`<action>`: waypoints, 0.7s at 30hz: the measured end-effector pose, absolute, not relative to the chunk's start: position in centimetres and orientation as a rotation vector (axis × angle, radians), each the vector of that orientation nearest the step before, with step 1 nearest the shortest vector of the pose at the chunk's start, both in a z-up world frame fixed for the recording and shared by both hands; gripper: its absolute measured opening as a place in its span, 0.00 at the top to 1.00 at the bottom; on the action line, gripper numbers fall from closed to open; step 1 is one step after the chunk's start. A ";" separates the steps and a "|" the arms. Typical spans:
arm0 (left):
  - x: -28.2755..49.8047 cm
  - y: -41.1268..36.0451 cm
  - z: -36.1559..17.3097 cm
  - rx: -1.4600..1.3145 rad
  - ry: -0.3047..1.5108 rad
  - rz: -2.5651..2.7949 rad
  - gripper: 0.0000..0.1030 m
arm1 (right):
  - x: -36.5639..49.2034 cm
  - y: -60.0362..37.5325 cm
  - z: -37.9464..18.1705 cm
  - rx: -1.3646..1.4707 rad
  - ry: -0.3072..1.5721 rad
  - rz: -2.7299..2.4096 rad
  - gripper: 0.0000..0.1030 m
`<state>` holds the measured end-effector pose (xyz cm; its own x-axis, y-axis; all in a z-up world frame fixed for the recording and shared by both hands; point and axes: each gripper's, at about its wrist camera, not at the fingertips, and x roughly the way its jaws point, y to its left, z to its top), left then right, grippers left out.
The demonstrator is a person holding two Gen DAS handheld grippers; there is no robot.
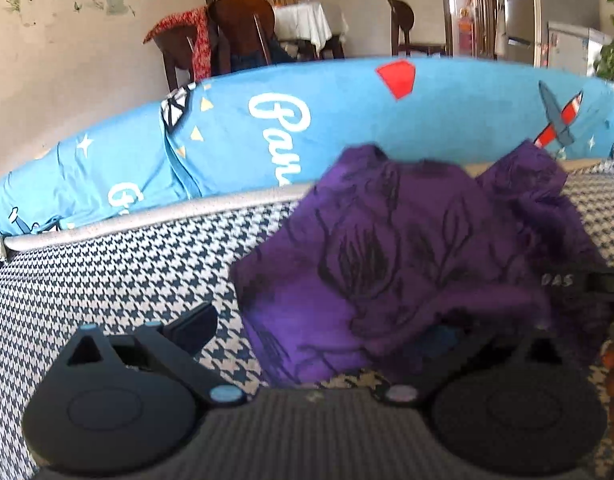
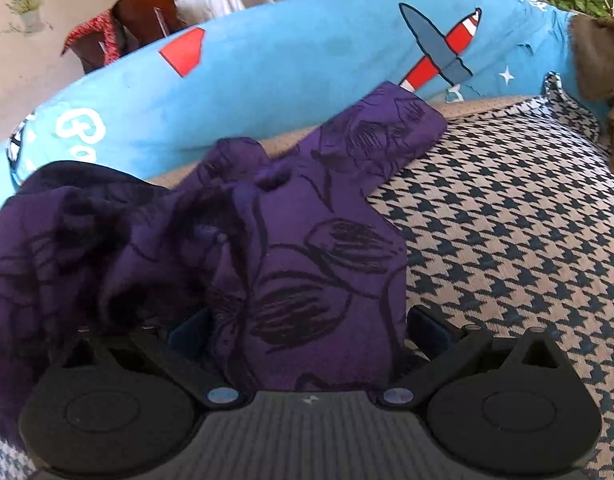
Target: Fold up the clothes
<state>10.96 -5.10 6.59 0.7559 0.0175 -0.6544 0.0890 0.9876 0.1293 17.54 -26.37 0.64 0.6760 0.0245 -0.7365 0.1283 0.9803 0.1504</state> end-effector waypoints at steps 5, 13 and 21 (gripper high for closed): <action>11.2 -4.4 7.6 0.094 0.698 -0.039 0.00 | 17.5 -26.6 0.7 0.180 0.826 -0.081 0.00; 13.6 -6.4 6.1 0.101 0.733 0.032 0.00 | 16.8 -28.0 2.1 0.210 0.769 -0.085 0.00; 14.6 -8.5 4.4 0.134 0.761 0.044 0.00 | 15.6 -29.4 3.2 0.231 0.735 -0.053 0.00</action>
